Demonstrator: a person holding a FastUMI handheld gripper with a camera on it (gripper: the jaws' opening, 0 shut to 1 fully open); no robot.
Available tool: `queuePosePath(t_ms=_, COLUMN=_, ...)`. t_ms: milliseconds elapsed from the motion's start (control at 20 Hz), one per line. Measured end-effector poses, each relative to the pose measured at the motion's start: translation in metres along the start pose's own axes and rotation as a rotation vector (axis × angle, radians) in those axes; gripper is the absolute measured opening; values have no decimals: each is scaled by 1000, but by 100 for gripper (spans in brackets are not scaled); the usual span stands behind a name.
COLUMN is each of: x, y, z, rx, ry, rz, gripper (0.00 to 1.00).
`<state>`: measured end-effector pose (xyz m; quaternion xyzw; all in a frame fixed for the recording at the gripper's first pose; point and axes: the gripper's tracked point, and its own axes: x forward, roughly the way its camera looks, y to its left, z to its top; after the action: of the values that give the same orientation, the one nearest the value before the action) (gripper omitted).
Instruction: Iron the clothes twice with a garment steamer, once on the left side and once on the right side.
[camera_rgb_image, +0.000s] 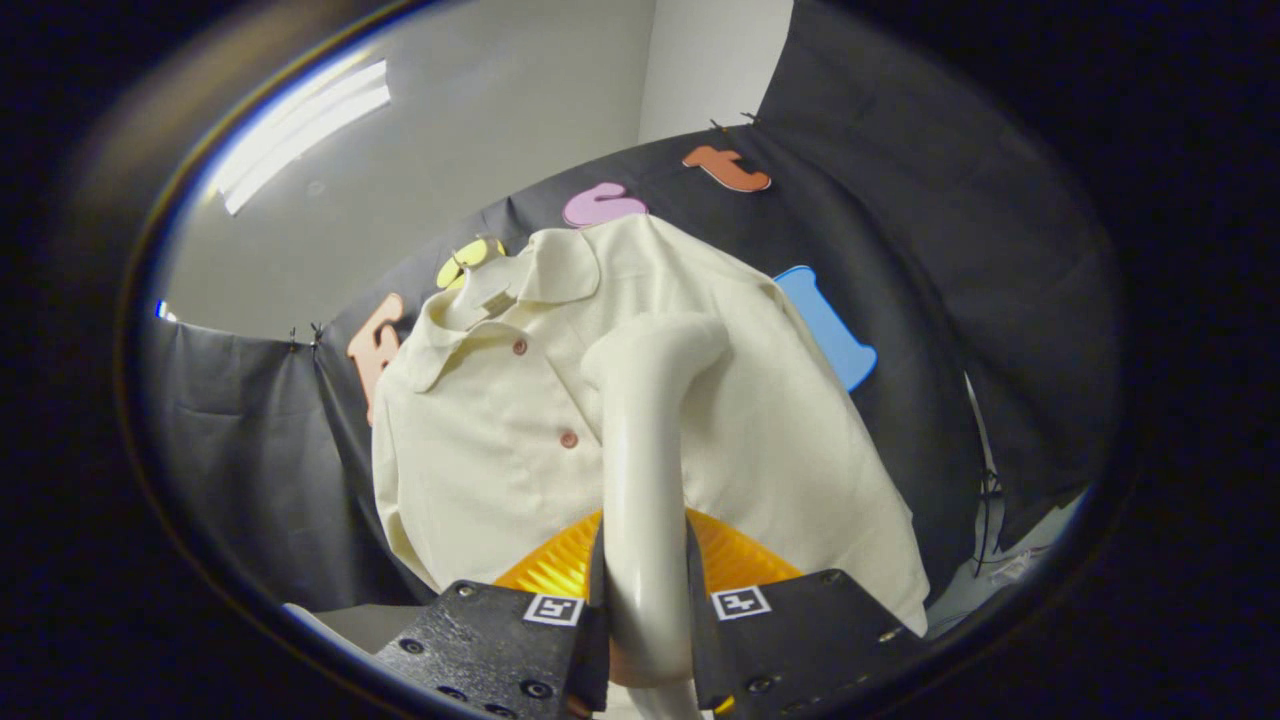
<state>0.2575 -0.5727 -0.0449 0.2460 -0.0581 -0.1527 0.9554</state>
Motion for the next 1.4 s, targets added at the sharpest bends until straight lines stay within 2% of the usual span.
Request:
queuePosePath(t_ms=1150, x=-77, y=-100, z=-137, rx=167, ry=155, rz=-150, gripper=32)
queuePosePath(t_ms=1400, x=-97, y=-106, z=-163, rx=286, ry=196, rz=-197, gripper=33)
